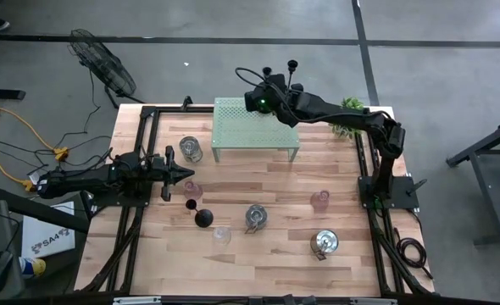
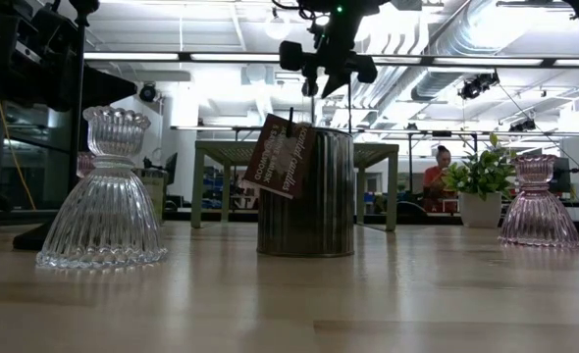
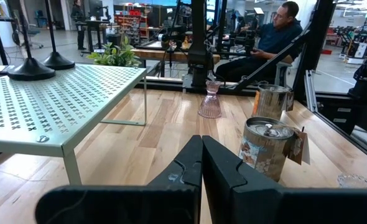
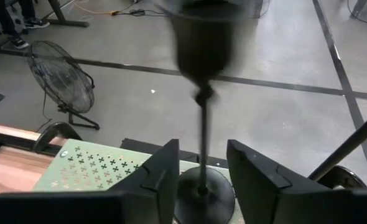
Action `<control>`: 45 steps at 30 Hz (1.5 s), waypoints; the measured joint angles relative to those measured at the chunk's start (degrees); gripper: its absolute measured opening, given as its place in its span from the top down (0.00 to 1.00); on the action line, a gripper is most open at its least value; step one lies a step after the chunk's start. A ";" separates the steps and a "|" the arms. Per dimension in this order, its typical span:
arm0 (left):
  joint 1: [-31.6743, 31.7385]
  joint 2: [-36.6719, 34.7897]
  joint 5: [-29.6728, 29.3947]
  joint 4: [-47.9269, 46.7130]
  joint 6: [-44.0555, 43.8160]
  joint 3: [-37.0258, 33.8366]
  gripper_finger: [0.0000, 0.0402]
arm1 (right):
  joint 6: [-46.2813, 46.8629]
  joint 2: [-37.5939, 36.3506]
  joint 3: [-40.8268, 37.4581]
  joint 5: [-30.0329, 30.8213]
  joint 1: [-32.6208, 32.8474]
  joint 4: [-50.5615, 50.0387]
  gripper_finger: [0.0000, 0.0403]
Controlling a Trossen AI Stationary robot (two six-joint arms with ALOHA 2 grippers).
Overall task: Pick & Place candle stick holders
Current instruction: Put the bottom silver scented candle on the shelf
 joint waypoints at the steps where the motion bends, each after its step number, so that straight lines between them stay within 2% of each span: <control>1: 0.01 -0.01 0.00 0.00 -0.01 0.00 1.00 | 0.06 0.00 0.00 0.11 0.00 0.02 0.67; 13: 0.02 -0.01 0.00 0.00 0.00 -0.02 1.00 | 0.07 -0.09 0.02 -1.17 0.34 -0.28 0.68; 24: 0.02 0.00 0.00 0.00 0.00 -0.01 1.00 | -0.15 -0.20 0.07 -1.20 3.79 -6.22 0.68; 30: 0.01 -0.01 0.00 0.01 -0.01 -0.01 1.00 | -0.24 -1.08 0.07 -1.14 6.45 -12.41 0.68; 38: -0.01 -0.01 -0.02 0.02 0.00 0.00 1.00 | -2.11 -3.65 0.13 -0.35 13.03 -27.16 0.68; 45: 0.02 0.00 -0.02 0.02 0.00 0.01 1.00 | 0.97 -3.63 -3.23 5.51 20.84 -37.93 0.68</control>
